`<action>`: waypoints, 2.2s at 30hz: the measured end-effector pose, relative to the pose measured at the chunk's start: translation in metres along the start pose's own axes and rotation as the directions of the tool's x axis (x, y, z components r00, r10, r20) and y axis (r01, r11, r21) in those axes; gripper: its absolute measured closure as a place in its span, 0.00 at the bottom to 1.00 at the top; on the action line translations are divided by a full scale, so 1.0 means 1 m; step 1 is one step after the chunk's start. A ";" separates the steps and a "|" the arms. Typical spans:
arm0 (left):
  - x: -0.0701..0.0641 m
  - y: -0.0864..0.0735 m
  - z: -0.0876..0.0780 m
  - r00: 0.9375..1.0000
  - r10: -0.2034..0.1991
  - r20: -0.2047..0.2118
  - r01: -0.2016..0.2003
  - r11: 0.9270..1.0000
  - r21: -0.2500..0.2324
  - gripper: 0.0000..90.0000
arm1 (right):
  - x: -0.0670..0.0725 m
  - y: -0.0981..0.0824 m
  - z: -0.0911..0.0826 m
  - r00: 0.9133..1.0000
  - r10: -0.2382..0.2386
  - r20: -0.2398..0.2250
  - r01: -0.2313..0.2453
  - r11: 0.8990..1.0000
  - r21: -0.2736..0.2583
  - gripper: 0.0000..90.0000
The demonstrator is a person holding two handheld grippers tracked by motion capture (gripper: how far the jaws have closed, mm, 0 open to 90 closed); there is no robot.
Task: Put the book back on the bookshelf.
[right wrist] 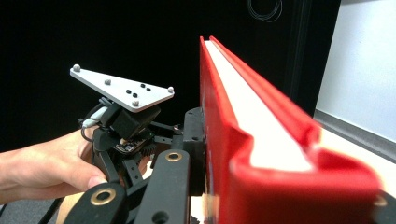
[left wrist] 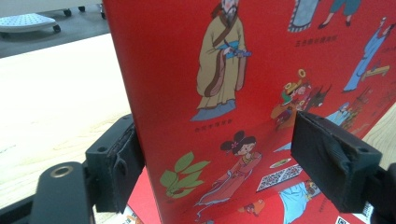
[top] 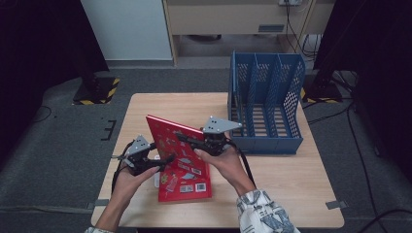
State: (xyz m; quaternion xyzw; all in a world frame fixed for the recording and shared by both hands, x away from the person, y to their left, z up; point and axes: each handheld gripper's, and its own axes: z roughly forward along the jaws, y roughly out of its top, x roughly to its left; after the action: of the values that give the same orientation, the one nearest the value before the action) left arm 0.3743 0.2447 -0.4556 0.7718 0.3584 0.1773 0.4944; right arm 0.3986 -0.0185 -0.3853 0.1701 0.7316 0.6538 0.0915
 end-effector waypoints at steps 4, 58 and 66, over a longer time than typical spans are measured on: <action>0.000 0.000 0.000 1.000 0.001 0.001 -0.001 1.000 0.001 0.20 | 0.000 0.000 0.001 1.000 0.006 -0.001 -0.006 1.000 -0.003 0.86; 0.023 -0.047 -0.010 0.987 0.007 -0.160 0.031 0.972 0.233 0.05 | -0.009 0.020 -0.089 0.972 0.033 0.234 -0.028 0.999 -0.027 0.89; 0.029 -0.050 -0.012 0.984 0.001 -0.178 0.043 0.969 0.242 0.06 | -0.008 0.018 -0.104 0.968 0.041 0.248 -0.033 0.999 -0.037 0.89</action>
State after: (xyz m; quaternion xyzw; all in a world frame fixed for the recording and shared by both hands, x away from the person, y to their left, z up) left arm 0.3672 0.2868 -0.4973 0.8044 0.4281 0.1942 0.3633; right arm 0.3710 -0.1160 -0.3544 0.2627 0.7002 0.6408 0.1732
